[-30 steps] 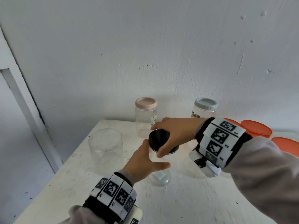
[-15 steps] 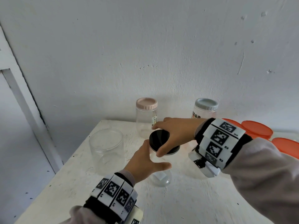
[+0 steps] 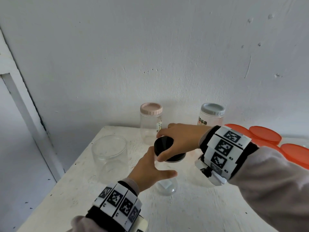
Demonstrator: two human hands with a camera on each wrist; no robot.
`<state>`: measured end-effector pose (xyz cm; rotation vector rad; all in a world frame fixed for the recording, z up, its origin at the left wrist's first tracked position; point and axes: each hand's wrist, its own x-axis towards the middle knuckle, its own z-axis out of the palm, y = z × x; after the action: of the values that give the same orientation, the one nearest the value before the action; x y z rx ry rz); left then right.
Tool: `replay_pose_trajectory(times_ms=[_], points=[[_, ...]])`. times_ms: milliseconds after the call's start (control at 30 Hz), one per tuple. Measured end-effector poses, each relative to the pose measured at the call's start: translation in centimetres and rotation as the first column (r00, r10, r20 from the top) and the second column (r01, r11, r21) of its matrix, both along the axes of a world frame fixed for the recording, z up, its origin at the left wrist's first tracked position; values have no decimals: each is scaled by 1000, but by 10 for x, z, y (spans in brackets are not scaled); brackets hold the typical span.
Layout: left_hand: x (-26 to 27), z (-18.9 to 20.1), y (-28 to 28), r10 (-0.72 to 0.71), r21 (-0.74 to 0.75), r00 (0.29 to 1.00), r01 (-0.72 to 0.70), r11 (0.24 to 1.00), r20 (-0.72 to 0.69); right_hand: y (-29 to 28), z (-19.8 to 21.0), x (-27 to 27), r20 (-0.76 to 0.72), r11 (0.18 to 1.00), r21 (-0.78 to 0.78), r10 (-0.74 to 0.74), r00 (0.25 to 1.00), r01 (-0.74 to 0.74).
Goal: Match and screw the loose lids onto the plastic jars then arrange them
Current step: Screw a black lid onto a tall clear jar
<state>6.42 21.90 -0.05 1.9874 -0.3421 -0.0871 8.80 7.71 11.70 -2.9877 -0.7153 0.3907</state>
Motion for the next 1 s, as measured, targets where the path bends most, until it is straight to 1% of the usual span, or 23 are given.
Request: replay_pose_trajectory(times_ms=[67, 133, 233, 367, 433, 500, 600, 667, 767, 833, 933, 967, 1000], points=[[0, 1, 0, 8, 14, 1000, -9, 1000, 6, -5, 5, 0, -91, 999, 24, 29, 995, -26], [0, 1, -1, 8, 21, 1000, -8, 1000, 10, -7, 9, 0, -110, 998, 45, 54, 992, -49], [0, 1, -1, 4, 14, 1000, -4, 1000, 5, -8, 7, 2, -70, 997, 64, 48, 996, -44], [0, 0, 0, -5, -1, 1000, 6, 1000, 6, -2, -5, 1, 60, 1000, -4, -22, 998, 22], [1, 0, 0, -7, -1, 1000, 7, 1000, 7, -1, -7, 2, 75, 999, -15, -40, 996, 41], [1, 0, -1, -4, 3, 1000, 4, 1000, 11, -2, -3, 2, 8, 999, 2, -38, 999, 38], [1, 0, -1, 2, 18, 1000, -2, 1000, 16, -5, 5, 1, -111, 999, 25, 31, 993, -28], [1, -1, 0, 8, 16, 1000, -8, 1000, 19, -5, 7, 1, -121, 997, 44, 66, 990, -61], [1, -2, 0, 5, 10, 1000, -5, 1000, 17, -6, 8, 2, -112, 997, 40, 76, 991, -71], [2, -3, 1, -10, 3, 1000, 10, 1000, 9, -5, 6, 2, -81, 998, -4, 56, 995, -57], [2, -3, 2, -24, -31, 1000, 24, 999, -3, 1, -4, 0, 63, 996, -85, 1, 998, 4], [3, -4, 1, -25, -37, 1000, 25, 999, -5, 2, -6, 0, 94, 996, -90, -9, 996, 18], [3, -4, 1, -24, -36, 1000, 24, 999, -4, 2, -7, 0, 95, 997, -78, -16, 995, 24]])
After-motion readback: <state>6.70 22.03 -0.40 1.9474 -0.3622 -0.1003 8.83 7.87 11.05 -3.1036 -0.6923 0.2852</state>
